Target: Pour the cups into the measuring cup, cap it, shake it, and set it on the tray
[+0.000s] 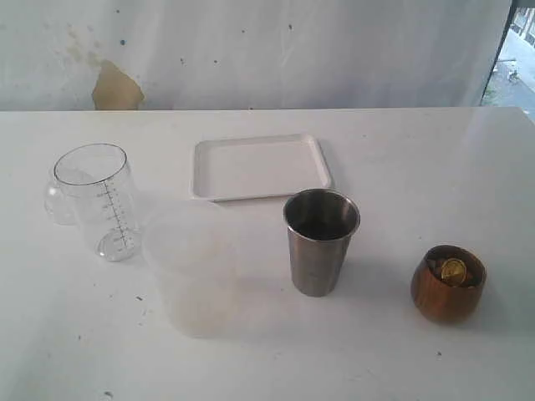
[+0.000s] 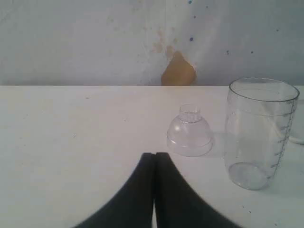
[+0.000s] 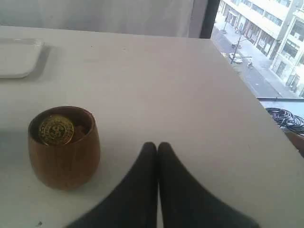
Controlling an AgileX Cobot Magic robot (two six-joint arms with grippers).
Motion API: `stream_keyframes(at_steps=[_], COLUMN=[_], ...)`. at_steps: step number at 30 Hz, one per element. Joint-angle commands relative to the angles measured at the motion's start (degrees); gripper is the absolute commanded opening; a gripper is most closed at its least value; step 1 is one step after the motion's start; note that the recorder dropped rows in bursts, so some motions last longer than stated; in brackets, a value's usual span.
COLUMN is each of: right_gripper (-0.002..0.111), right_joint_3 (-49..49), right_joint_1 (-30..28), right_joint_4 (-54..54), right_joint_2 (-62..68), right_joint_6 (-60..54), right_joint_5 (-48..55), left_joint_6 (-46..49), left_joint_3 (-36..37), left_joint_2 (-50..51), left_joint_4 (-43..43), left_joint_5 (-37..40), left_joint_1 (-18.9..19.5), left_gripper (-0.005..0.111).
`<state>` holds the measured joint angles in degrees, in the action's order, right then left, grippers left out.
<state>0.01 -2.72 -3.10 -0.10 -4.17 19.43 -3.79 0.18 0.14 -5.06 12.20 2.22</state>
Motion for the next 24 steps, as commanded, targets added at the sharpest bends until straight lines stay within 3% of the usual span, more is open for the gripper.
stream_keyframes(at_steps=[1, 10, 12, 14, 16, 21, 23, 24], right_gripper=[0.0, 0.0, 0.0, 0.002, 0.017, 0.085, 0.104, 0.105], right_joint_3=[0.0, 0.0, 0.0, 0.0, 0.0, 0.0, 0.0, 0.0], right_joint_1=[-0.1, -0.1, -0.1, -0.1, -0.1, -0.1, -0.1, -0.1], right_joint_4=[0.0, 0.4, 1.2, -4.0, -6.3, -11.5, -16.1, -18.6], right_joint_2=[0.1, 0.1, 0.1, 0.1, 0.1, 6.3, 10.1, 12.6], right_joint_6=[-0.1, 1.4, 19.0, 22.9, 25.1, 27.3, 27.3, 27.3], right_joint_5=[-3.2, -31.6, -32.2, -33.7, -33.7, -33.3, -33.7, -34.8], left_joint_6=[-0.2, -0.2, -0.2, -0.2, -0.2, -0.2, -0.2, -0.2], left_joint_3=[-0.2, -0.2, -0.2, -0.2, -0.2, -0.2, -0.2, -0.2], left_joint_2=[-0.1, -0.1, -0.1, -0.1, -0.1, -0.1, -0.1, -0.1], left_joint_4=[0.1, 0.1, 0.1, 0.1, 0.1, 0.1, 0.1, 0.1], left_joint_5=[-0.6, -0.6, -0.6, -0.6, -0.6, -0.6, -0.6, -0.6], left_joint_1=[0.0, 0.0, 0.0, 0.0, 0.0, 0.0, 0.0, 0.0], left_gripper=[0.0, 0.0, 0.0, 0.0, 0.0, 0.0, 0.0, 0.0])
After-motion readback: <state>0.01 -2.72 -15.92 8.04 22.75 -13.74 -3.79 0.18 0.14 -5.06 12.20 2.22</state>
